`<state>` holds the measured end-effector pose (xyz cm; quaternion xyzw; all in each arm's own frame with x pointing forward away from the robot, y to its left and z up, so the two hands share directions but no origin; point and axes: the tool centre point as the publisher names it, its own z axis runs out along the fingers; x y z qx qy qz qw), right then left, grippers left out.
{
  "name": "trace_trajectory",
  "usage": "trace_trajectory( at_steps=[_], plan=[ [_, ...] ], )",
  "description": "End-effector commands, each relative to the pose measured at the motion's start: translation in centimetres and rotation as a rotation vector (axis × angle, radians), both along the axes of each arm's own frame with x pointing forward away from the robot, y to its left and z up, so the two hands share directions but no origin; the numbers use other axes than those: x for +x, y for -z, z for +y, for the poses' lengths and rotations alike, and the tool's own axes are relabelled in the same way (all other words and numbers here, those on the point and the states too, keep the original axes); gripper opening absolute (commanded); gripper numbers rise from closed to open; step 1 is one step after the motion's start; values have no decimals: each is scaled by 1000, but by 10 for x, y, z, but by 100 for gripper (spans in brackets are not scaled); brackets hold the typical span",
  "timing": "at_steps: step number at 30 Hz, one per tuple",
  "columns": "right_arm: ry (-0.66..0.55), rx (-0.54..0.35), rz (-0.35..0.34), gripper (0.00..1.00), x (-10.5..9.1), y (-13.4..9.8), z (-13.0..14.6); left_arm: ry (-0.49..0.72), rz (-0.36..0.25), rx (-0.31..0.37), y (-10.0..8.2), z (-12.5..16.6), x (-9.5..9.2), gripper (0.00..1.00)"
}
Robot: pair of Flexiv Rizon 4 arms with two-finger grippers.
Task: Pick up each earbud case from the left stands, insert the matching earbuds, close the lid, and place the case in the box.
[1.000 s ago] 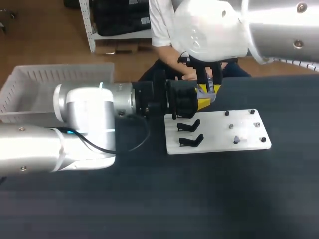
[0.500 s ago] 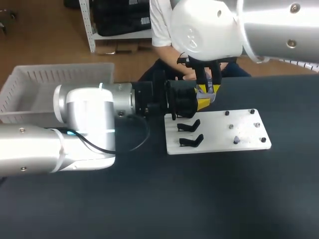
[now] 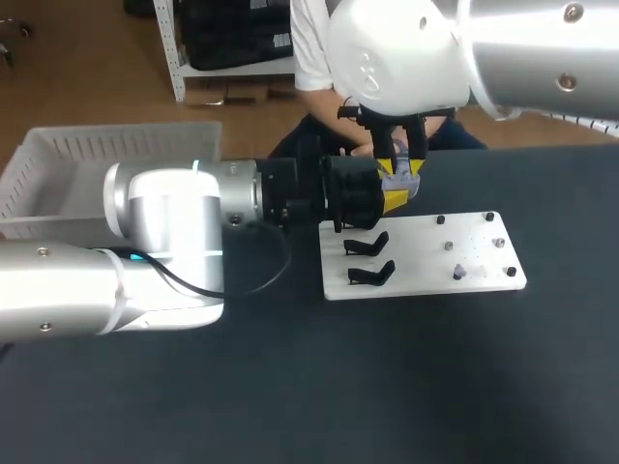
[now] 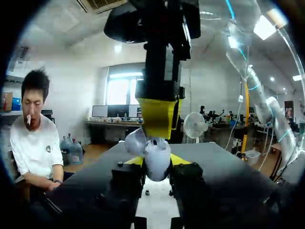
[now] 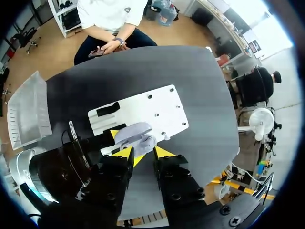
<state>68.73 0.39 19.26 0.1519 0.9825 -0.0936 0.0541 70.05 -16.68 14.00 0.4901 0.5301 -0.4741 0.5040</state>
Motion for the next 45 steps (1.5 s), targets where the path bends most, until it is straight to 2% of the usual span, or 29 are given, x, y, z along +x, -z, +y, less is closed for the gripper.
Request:
trace_trajectory(
  at_steps=[1, 4, 5, 6, 8, 9, 17, 25, 27, 45],
  plan=[
    [-37, 45, -90, 29, -24, -13, -10, -6, -4, -5, 1, 0, -1, 0],
    [-77, 76, -149, 37, -36, -17, -11, -6, -4, -5, 1, 0, -1, 0],
    [-86, 86, -165, 47, -39, -17, -13, -6, -4, -5, 1, 0, -1, 0],
    [-93, 99, -178, 51, -42, -16, -16, -6, -4, -5, 1, 0, -1, 0],
    [-102, 108, -210, 87, -48, -16, -19, -6, -4, -5, 1, 0, -1, 0],
    [-103, 115, -225, 100, -50, -16, -20, -6, -4, -5, 1, 0, -1, 0],
    [-193, 176, -335, 100, -74, -15, -30, -6, -4, -5, 1, 0, -1, 0],
    [-176, 188, -362, 100, -93, -10, -40, -6, -4, -5, 1, 0, -1, 0],
    [-152, 166, -373, 100, -96, -9, -43, -6, -4, -5, 1, 0, -1, 0],
    [-137, 154, -376, 100, -97, -7, -44, -6, -4, -5, 1, 0, -1, 0]
  ],
)
